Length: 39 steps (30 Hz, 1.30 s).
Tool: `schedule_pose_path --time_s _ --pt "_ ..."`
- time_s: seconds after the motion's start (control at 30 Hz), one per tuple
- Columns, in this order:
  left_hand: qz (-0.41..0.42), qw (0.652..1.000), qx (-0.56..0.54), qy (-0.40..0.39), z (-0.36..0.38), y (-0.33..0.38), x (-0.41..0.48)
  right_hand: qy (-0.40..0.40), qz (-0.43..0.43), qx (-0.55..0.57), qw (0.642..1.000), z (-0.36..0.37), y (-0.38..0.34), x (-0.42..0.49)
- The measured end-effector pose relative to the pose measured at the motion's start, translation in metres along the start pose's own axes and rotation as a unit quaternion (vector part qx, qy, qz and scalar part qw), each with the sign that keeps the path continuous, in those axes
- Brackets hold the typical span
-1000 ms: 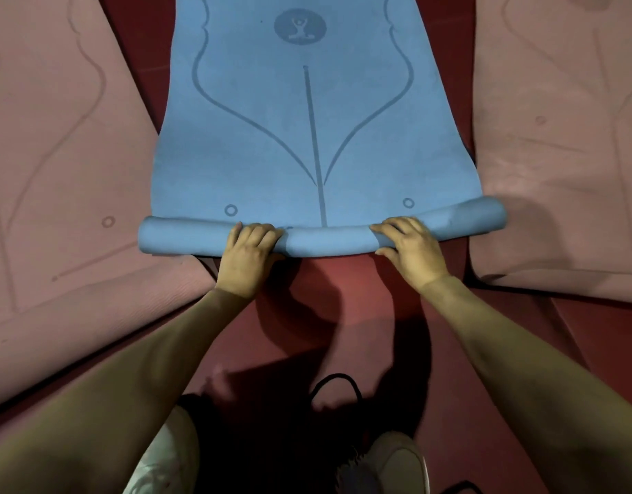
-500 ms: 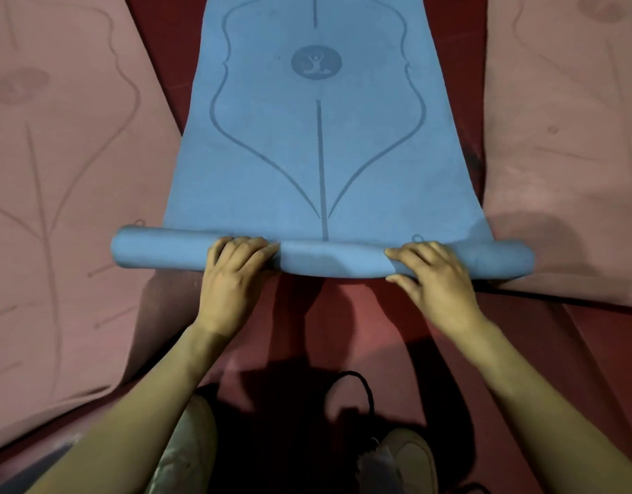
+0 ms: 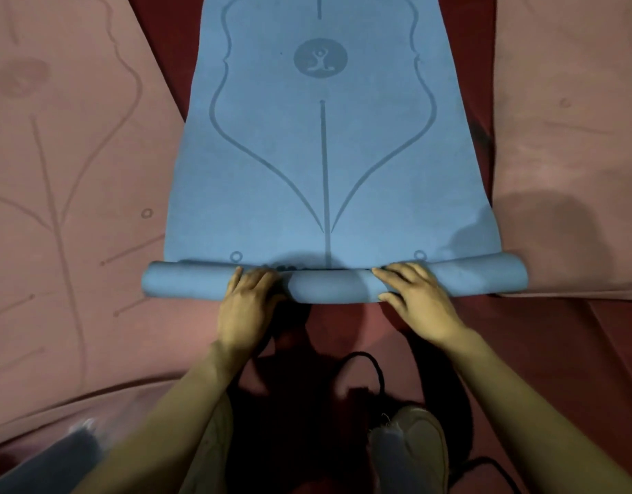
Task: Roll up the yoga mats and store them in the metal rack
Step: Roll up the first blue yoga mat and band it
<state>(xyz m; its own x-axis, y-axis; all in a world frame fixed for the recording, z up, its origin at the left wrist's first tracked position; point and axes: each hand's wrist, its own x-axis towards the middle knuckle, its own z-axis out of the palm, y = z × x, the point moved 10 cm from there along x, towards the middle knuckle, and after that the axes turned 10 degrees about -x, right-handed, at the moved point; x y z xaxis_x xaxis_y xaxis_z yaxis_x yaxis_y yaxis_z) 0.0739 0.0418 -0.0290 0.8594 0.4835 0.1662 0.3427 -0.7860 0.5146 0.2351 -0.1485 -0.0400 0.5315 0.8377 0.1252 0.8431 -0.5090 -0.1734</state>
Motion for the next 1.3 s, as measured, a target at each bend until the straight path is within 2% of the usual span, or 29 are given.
schedule_pose_path --time_s 0.17,0.4,0.6,0.73,0.83,0.93,1.1,1.17,1.3 --pt "-0.004 0.995 0.095 -0.006 0.008 0.005 0.002 0.026 0.05 -0.075 0.996 -0.001 -0.002 0.001" --pt "-0.026 0.996 0.075 -0.041 0.023 -0.002 -0.001 0.062 0.096 -0.068 0.991 0.001 -0.01 -0.013" --pt "-0.05 0.994 0.058 -0.078 0.021 -0.001 0.013 0.008 0.072 -0.055 0.996 0.007 -0.005 -0.007" --pt "-0.035 0.996 0.045 -0.072 0.016 -0.004 0.028 -0.027 0.089 -0.024 0.995 0.007 0.001 0.014" --pt "-0.019 0.993 0.082 -0.077 0.011 -0.012 0.035 -0.042 0.085 -0.018 0.995 0.004 0.006 0.026" --pt "-0.028 0.997 0.036 -0.063 0.003 -0.019 0.05 -0.081 0.079 -0.029 0.993 0.004 0.009 0.041" --pt "0.051 0.996 0.01 -0.071 0.0 -0.018 0.047 -0.07 0.107 -0.045 0.991 0.001 0.012 0.049" --pt "0.095 0.99 -0.005 -0.102 0.002 -0.018 0.046 -0.063 0.113 -0.062 0.99 0.002 0.011 0.05" --pt "0.099 0.973 0.012 -0.206 0.002 -0.019 0.058 -0.041 0.146 -0.079 0.985 0.0 0.007 0.047"
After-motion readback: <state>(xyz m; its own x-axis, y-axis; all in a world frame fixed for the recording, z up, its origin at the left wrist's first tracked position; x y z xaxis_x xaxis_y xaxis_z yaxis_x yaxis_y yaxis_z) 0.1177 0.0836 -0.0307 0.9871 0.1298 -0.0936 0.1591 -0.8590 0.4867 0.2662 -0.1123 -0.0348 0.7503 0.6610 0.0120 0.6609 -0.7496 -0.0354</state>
